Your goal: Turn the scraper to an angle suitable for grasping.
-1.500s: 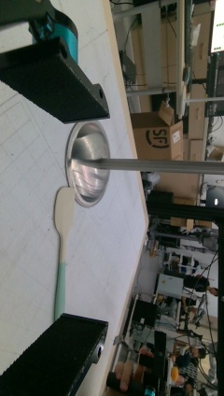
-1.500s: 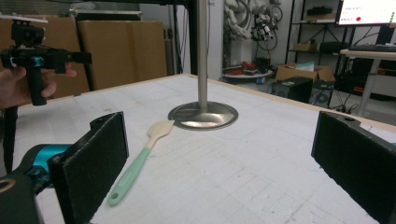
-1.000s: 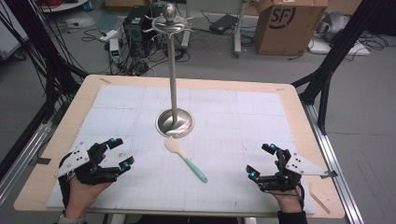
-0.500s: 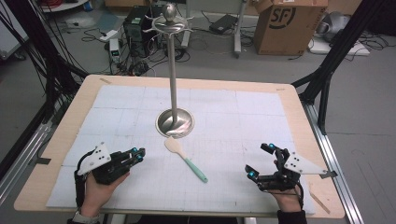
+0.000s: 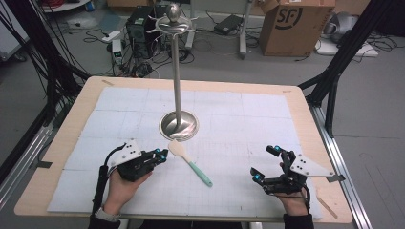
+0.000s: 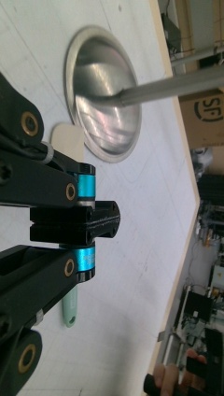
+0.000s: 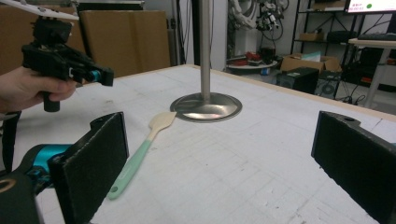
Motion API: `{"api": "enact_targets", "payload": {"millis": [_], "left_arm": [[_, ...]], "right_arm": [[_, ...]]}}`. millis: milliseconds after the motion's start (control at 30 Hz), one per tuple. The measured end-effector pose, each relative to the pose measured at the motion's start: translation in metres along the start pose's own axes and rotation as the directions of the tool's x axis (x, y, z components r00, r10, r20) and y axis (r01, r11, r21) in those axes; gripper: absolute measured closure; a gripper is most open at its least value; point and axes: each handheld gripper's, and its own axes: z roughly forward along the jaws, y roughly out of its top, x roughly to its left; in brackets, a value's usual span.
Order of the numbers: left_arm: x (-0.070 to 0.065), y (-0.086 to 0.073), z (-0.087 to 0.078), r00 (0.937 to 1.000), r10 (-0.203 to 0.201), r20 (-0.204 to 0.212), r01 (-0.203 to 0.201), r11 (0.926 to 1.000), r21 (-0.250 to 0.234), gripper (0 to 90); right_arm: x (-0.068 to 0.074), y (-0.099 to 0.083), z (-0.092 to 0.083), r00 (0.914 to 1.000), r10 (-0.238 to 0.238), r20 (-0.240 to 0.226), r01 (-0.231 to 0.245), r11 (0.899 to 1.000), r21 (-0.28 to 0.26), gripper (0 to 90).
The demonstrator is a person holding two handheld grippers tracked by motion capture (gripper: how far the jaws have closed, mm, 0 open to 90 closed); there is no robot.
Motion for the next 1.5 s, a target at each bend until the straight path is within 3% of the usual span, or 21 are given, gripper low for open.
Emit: {"api": "enact_targets", "payload": {"millis": [100, 267, 467, 533, 700, 767, 833, 967, 1133, 1333, 1500], "left_arm": [[-0.002, 0.0, 0.011, 0.9998, -0.017, 0.006, 0.017, 0.9992, 0.037, 90.0], [-0.013, 0.002, 0.031, 0.9992, 0.006, 0.039, -0.009, 0.9953, 0.096, 90.0], [-0.016, 0.004, 0.062, 0.9991, 0.01, 0.042, -0.018, 0.979, 0.203, 90.0], [-0.016, 0.003, 0.072, 0.998, 0.027, 0.057, -0.04, 0.9742, 0.222, 90.0], [-0.012, -0.001, 0.089, 0.9988, 0.016, 0.047, -0.028, 0.9629, 0.268, 90.0], [-0.01, -0.002, 0.097, 0.9989, 0.017, 0.043, -0.029, 0.9543, 0.298, 90.0], [-0.01, -0.001, 0.099, 0.999, 0.015, 0.042, -0.027, 0.9525, 0.303, 90.0], [-0.012, -0.001, 0.106, 0.9991, 0.033, 0.025, -0.04, 0.9314, 0.362, 90.0], [-0.01, -0.002, 0.105, 0.9992, 0.011, 0.039, -0.025, 0.93, 0.367, 90.0], [-0.009, -0.001, 0.098, 0.9981, 0.01, 0.061, -0.033, 0.9182, 0.395, 90.0], [-0.01, -0.003, 0.087, 0.9965, 0.035, 0.075, -0.063, 0.9123, 0.405, 90.0]], "right_arm": [[0.0, 0.0, 0.0, 1.0, 0.003, 0.0, -0.003, 1.0, 0.003, 2.5], [0.0, 0.0, 0.001, 1.0, -0.001, 0.0, 0.001, 1.0, 0.006, 2.5], [0.001, 0.0, 0.001, 1.0, -0.004, -0.004, 0.004, 1.0, 0.01, 2.5], [0.001, 0.0, 0.002, 1.0, 0.003, -0.008, -0.003, 1.0, 0.012, 2.5], [0.0, -0.001, 0.002, 1.0, -0.003, -0.008, 0.003, 1.0, 0.008, 2.5], [0.0, -0.001, 0.001, 0.9999, 0.002, -0.01, -0.002, 1.0, 0.008, 2.5], [0.0, -0.001, 0.001, 0.9999, 0.005, -0.012, -0.005, 1.0, 0.008, 2.5], [-0.002, 0.0, 0.0, 1.0, 0.003, -0.007, -0.003, 1.0, 0.002, 2.5], [-0.002, -0.001, -0.001, 1.0, 0.003, -0.005, -0.003, 1.0, 0.005, 2.5], [-0.001, -0.001, -0.003, 1.0, 0.005, -0.007, -0.005, 1.0, 0.01, 2.5], [-0.002, 0.0, -0.007, 1.0, 0.001, 0.002, -0.001, 1.0, 0.003, 2.5]]}}
